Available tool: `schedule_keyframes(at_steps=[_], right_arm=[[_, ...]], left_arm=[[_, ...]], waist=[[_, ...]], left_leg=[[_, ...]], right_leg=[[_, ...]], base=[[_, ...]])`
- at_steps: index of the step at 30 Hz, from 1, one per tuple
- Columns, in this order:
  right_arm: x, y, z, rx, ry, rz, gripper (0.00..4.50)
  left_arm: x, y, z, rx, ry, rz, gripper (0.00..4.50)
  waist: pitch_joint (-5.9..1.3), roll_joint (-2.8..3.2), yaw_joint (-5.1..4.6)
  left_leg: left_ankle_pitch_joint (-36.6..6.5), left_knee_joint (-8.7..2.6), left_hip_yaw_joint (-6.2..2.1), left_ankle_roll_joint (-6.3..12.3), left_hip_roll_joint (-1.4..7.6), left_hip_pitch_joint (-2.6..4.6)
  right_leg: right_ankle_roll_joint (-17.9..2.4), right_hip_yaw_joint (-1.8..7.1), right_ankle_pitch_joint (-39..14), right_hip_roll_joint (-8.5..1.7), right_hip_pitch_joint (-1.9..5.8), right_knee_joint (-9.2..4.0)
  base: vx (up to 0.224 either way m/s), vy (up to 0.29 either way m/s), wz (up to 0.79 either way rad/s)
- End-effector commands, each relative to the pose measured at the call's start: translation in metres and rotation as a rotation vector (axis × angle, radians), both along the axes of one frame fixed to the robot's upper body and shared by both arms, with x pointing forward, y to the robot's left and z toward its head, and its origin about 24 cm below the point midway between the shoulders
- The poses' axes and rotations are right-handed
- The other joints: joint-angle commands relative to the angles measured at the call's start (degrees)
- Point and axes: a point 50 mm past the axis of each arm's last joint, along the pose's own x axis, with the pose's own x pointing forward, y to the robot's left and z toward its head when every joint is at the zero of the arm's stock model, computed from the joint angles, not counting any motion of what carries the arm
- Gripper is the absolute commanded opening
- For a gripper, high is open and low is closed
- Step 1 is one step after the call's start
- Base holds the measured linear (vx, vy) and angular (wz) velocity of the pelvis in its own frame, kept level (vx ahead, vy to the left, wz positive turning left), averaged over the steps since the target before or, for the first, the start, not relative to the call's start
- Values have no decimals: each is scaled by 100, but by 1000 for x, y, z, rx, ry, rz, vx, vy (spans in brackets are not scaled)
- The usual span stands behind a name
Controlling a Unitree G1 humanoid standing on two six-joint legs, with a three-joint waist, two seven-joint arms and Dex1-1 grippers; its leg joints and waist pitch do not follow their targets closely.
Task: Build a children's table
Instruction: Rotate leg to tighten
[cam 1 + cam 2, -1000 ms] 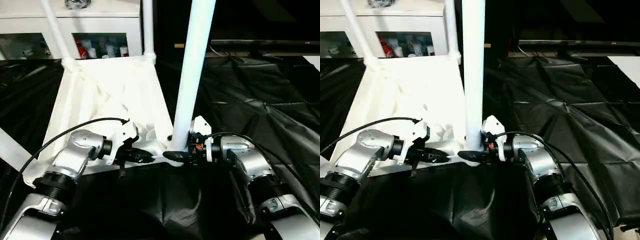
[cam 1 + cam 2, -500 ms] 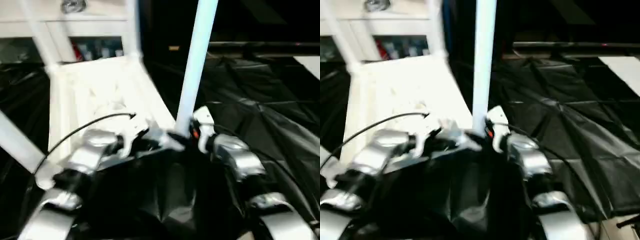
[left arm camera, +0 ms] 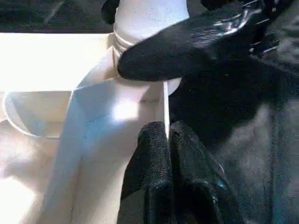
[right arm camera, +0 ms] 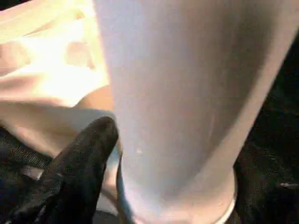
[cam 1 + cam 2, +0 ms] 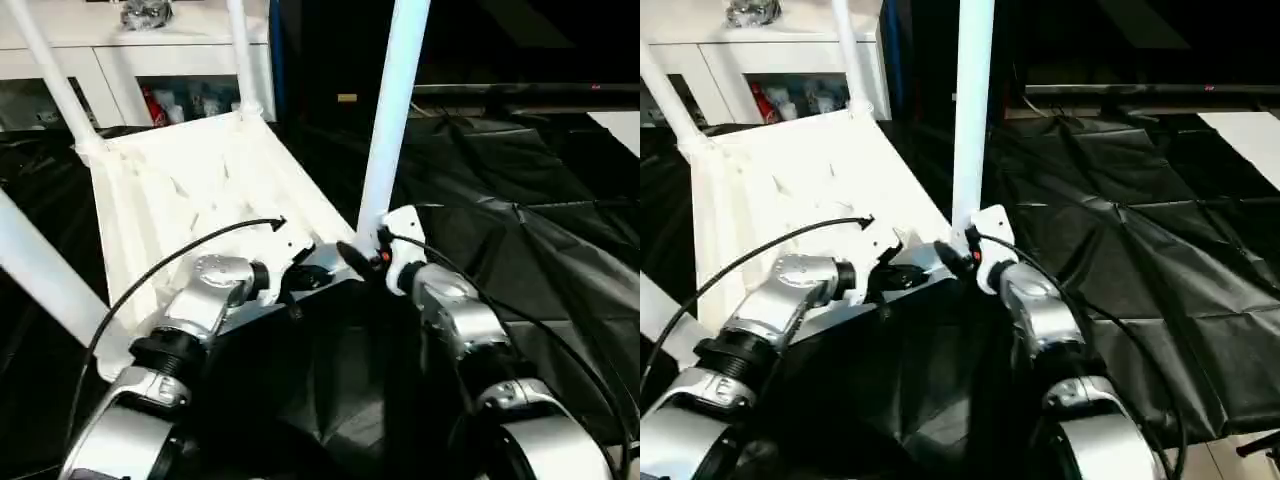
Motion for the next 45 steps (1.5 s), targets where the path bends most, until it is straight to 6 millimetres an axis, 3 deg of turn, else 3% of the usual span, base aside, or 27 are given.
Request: schedule_keyframes(at_steps=[1,5,13,17,19,22,25,30,34,35,37,40,44,45], right_arm=[[-16,34,1,34,7,267,376],[-24,16,4,35,22,412,376],[-41,-5,1,-32,93,621,376],[-44,-6,1,-32,111,648,340],[-45,-5,1,-25,115,653,340],[-48,-4,2,-6,131,668,302],[-49,-1,1,0,135,672,292],[-41,7,-4,12,108,514,273],[-24,20,-13,22,128,211,272],[-23,22,-14,28,136,174,271],[-21,32,-17,34,143,108,270],[-20,43,-18,30,143,57,270],[-20,54,-16,23,109,70,270],[-21,58,-14,33,95,86,326]], left_arm=[[-9,-26,8,-88,-17,-158,0],[-16,-11,8,-73,1,-242,0],[-32,10,9,-61,100,-369,0],[-35,13,8,-60,126,-395,0],[-36,13,8,-58,129,-401,0],[-39,15,8,-58,145,-414,0],[-39,14,8,-60,144,-406,0],[-25,6,8,-54,56,-269,0],[-8,-8,10,-69,-5,-118,0],[-6,-11,11,-76,-12,-103,0],[-2,-21,13,-90,-28,-72,0],[1,-31,15,-99,-45,-50,0],[1,-41,17,-119,-51,-49,0],[0,-45,17,-127,-52,-54,0]], waist=[[-349,-22,-2],[-362,-16,42],[-328,-29,126],[-325,-33,127],[-332,-30,126],[-342,-33,129],[-334,-29,133],[-293,-30,110],[-235,-43,-23],[-253,-16,-38],[-255,4,-66],[-254,-4,-101],[-266,-5,-84],[-269,-1,-81]], left_leg=[[-1099,-433,-291,256,580,162],[-972,-405,-264,410,605,184],[-1226,-447,-256,281,619,203],[-1268,-464,-267,156,619,208],[-1209,-457,-262,160,614,212],[-1073,-438,-255,239,604,200],[-1095,-439,-257,262,606,193],[-1597,-487,-282,-28,613,236],[-2177,-523,-348,-405,584,269],[-2263,-527,-391,-453,588,255],[-2264,-573,-391,-474,595,227],[-2394,-553,-356,-515,572,283],[-2174,-537,-340,-371,574,259],[-2130,-536,-337,-344,577,253]], right_leg=[[-1308,301,-42,-646,171,-448],[-1409,279,172,-630,147,-420],[-1381,292,-379,-643,117,-459],[-1352,301,-582,-650,120,-471],[-1367,299,-459,-640,114,-461],[-1401,293,-188,-635,120,-437],[-1392,291,-239,-643,119,-448],[-1315,317,-1049,-674,97,-531],[-1131,349,-2155,-730,30,-628],[-1018,337,-2339,-744,62,-636],[-924,335,-2166,-698,55,-625],[-970,366,-1999,-694,-12,-651],[-990,376,-1726,-689,23,-650],[-1007,375,-1652,-682,26,-638]], base=[[0,0,0],[0,0,0],[0,0,0],[0,0,0],[0,0,0],[0,0,0],[0,0,0],[0,0,0],[0,0,0],[0,0,0],[0,0,0],[0,0,0],[0,0,0],[0,0,0]])
